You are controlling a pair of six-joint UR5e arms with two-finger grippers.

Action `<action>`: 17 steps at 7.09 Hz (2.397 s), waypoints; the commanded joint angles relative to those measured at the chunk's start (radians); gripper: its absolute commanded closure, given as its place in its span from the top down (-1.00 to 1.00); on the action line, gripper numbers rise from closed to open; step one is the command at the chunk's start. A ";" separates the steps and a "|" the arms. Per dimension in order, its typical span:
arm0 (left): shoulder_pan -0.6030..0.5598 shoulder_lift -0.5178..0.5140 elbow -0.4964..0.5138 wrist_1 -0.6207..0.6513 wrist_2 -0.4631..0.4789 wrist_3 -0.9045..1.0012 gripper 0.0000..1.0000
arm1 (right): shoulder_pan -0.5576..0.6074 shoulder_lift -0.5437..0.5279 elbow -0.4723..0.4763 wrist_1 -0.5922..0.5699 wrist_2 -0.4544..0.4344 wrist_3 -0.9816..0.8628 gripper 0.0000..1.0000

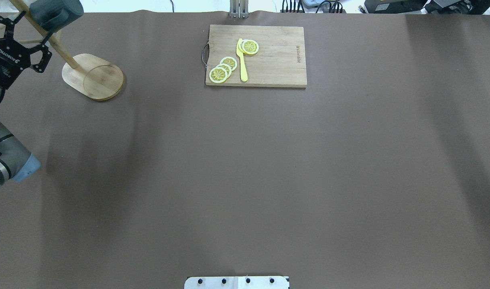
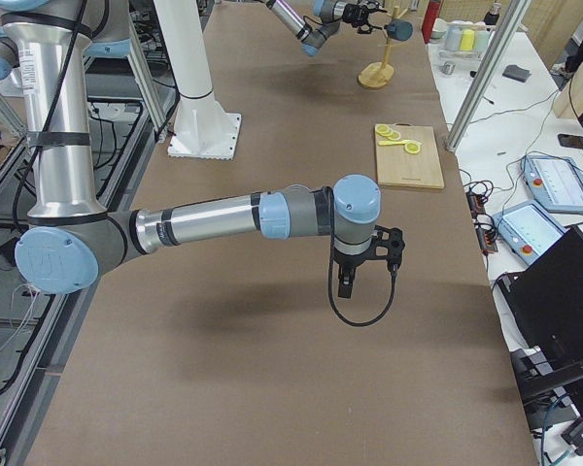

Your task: Hang cup on storage rack

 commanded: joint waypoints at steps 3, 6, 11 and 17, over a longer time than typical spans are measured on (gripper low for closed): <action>0.001 0.089 -0.103 -0.049 0.000 0.001 0.97 | 0.000 -0.002 -0.002 0.000 -0.002 0.000 1.00; 0.001 0.218 -0.281 -0.052 -0.002 0.008 0.97 | 0.000 -0.009 -0.002 0.000 -0.006 0.000 1.00; 0.000 0.319 -0.683 0.109 0.009 0.153 0.97 | 0.000 -0.006 -0.009 0.000 -0.008 0.000 1.00; -0.148 0.517 -0.883 0.503 0.012 1.294 0.97 | -0.008 -0.008 -0.011 0.000 -0.065 0.000 1.00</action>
